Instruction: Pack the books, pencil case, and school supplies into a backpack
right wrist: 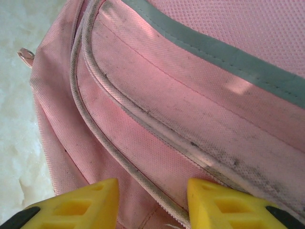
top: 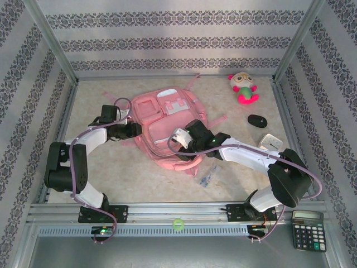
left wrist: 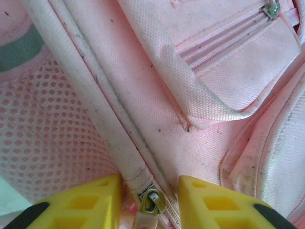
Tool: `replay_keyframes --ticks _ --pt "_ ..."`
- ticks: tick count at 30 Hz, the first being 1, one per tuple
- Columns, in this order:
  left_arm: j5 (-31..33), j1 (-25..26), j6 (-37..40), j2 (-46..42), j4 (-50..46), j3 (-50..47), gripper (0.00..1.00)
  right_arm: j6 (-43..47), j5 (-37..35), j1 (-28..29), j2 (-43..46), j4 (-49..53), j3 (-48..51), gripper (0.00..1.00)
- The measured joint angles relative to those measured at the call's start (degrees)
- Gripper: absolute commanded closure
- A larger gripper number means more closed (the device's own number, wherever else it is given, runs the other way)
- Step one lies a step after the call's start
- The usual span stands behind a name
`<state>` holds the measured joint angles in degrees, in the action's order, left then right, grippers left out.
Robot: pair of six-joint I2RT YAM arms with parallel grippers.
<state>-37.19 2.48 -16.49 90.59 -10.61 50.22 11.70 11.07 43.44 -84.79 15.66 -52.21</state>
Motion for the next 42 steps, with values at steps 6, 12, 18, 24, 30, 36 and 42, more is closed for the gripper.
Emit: replay_keyframes --ticks 6,12,18,24,30,36,42 --pt "0.3 0.0 0.5 -0.9 -1.2 -0.2 0.62 -2.1 0.6 -0.6 0.0 -0.1 0.0 0.59" --pt "0.3 0.0 1.3 -3.5 -2.2 -1.5 0.81 -3.4 0.7 -0.6 0.0 -0.3 0.0 0.6" --pt "1.3 0.0 1.5 -4.1 -2.8 -2.4 0.93 -5.6 1.0 -1.2 0.0 -0.7 0.0 0.6" --pt "3.4 0.0 4.1 -6.8 -5.6 -2.5 0.99 -13.8 2.0 -1.8 1.1 -0.6 0.0 0.35" --pt "4.9 0.2 7.7 -8.3 -7.2 -3.8 1.0 -36.8 -0.8 -4.6 11.3 2.3 0.3 0.3" --pt "6.6 1.7 13.8 -9.2 -9.0 -4.5 1.0 -58.6 -2.3 -2.3 13.4 1.3 4.8 0.4" --pt "8.4 2.5 18.6 -9.7 -10.3 -4.5 1.0 -68.6 -2.4 -1.6 4.7 -4.4 6.0 0.63"
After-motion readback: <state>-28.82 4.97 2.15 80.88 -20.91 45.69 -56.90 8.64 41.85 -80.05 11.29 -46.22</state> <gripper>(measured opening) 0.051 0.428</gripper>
